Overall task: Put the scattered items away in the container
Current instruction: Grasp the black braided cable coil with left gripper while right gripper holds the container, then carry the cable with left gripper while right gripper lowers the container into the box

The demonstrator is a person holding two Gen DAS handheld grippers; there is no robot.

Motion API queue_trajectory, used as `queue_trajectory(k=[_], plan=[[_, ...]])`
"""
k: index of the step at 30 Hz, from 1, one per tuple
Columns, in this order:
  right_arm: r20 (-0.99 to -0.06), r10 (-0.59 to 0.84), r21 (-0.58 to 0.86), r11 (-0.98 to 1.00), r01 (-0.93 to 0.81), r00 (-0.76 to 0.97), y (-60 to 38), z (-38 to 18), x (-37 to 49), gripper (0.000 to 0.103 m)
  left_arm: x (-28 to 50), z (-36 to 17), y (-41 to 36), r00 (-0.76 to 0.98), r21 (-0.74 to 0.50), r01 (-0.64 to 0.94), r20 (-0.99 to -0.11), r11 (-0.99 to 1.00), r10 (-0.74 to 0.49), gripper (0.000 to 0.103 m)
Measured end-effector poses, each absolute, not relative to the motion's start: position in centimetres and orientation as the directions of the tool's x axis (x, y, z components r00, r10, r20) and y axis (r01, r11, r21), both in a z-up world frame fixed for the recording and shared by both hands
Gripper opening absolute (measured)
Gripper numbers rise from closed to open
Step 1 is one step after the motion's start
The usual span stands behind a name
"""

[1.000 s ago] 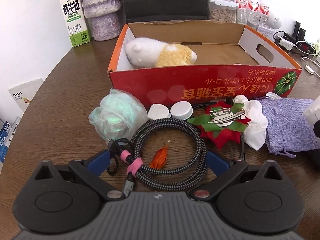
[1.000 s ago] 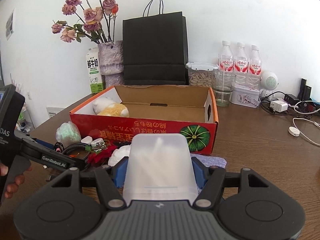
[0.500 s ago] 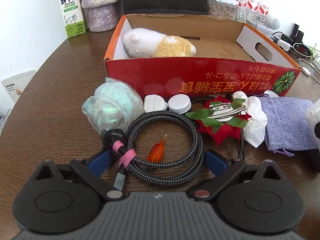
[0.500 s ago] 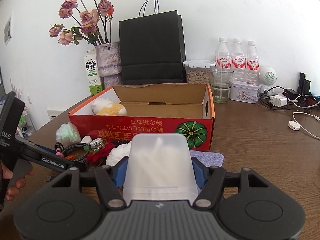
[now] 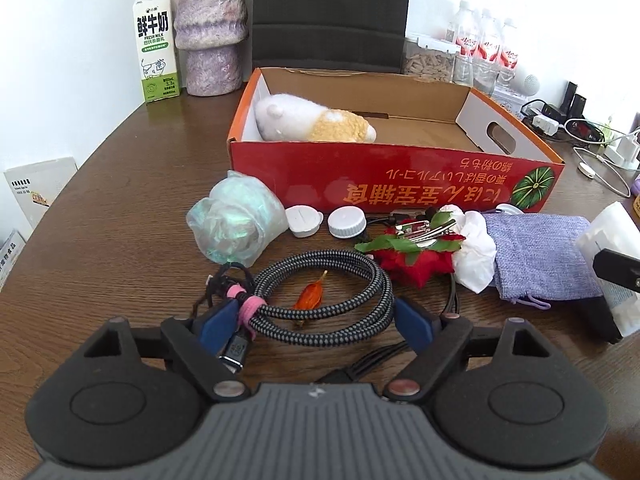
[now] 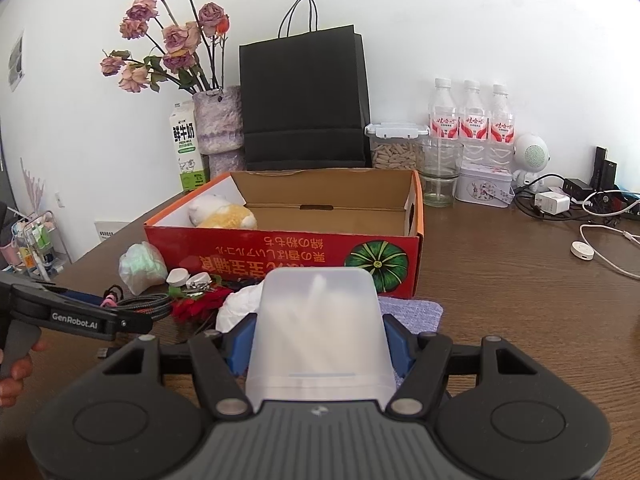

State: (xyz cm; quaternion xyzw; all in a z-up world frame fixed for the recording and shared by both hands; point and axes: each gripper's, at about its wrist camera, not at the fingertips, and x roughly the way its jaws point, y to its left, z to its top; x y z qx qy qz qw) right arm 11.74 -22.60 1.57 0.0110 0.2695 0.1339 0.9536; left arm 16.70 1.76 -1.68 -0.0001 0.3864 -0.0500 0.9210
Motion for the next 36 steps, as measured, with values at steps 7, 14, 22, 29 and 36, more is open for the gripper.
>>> queue_trajectory(k=[7,14,22,29,36], plan=[[-0.509,0.267,0.088,0.962,-0.259,0.818,-22.3,1.8,11.2,0.064,15.8,-2.2,2.5,0.689,-0.057,0.083,-0.718,0.995,-0.099,0.085],[-0.510,0.265,0.089,0.963,-0.256,0.818,-22.2,1.9,11.0,0.064,16.3,-2.3,2.5,0.667,-0.030,0.072,-0.742,0.997,-0.070,0.095],[-0.507,0.272,0.090,0.960,-0.264,0.818,-22.1,2.1,10.6,0.064,18.7,-3.3,1.8,0.606,-0.001,0.053,-0.795,0.999,-0.033,0.100],[-0.505,0.266,0.089,0.962,-0.257,0.821,-22.2,2.2,10.8,0.064,18.2,-3.0,2.1,0.621,-0.033,0.046,-0.782,0.998,-0.054,0.092],[-0.485,0.261,0.088,0.964,-0.250,0.834,-22.0,3.0,11.7,0.064,15.7,0.2,1.9,0.723,-0.038,0.059,-0.688,0.998,-0.069,0.092]])
